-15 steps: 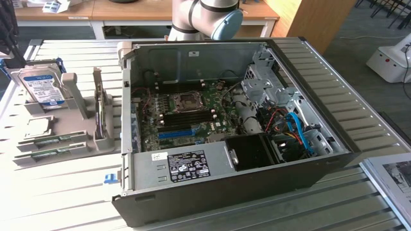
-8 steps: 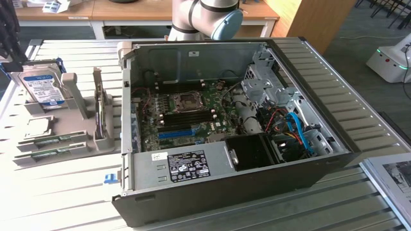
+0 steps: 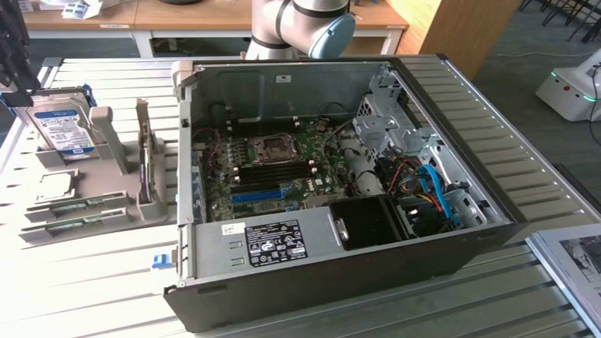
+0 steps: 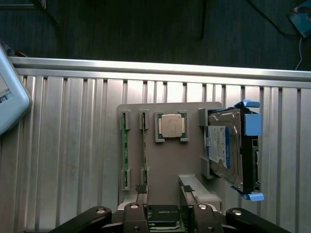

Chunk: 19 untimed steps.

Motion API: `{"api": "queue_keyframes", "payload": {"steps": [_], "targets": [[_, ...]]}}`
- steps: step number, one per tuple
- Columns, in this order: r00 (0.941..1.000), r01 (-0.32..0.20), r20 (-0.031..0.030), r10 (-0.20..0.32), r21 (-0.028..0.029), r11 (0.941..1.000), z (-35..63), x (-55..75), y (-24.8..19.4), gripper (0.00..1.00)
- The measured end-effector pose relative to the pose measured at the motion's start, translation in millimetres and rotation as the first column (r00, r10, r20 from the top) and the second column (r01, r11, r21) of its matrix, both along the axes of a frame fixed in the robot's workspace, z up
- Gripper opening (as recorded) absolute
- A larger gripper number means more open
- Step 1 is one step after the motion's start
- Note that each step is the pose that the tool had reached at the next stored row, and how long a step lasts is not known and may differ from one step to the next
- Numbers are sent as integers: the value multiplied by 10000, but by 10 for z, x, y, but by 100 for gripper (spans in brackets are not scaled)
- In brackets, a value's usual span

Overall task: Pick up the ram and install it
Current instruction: 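Pick up the ram and move it above insertion slot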

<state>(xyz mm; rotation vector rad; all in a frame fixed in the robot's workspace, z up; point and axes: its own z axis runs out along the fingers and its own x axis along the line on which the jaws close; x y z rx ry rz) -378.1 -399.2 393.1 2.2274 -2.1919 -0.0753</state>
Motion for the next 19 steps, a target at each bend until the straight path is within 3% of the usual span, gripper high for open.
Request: {"api": "queue_keyframes", "payload": {"steps": [12, 19], "targets": [[10000, -3, 0, 3, 0, 10000, -3, 0, -15, 39], [10000, -2, -1, 2, 2, 10000, -78, 0, -15, 39]]}}
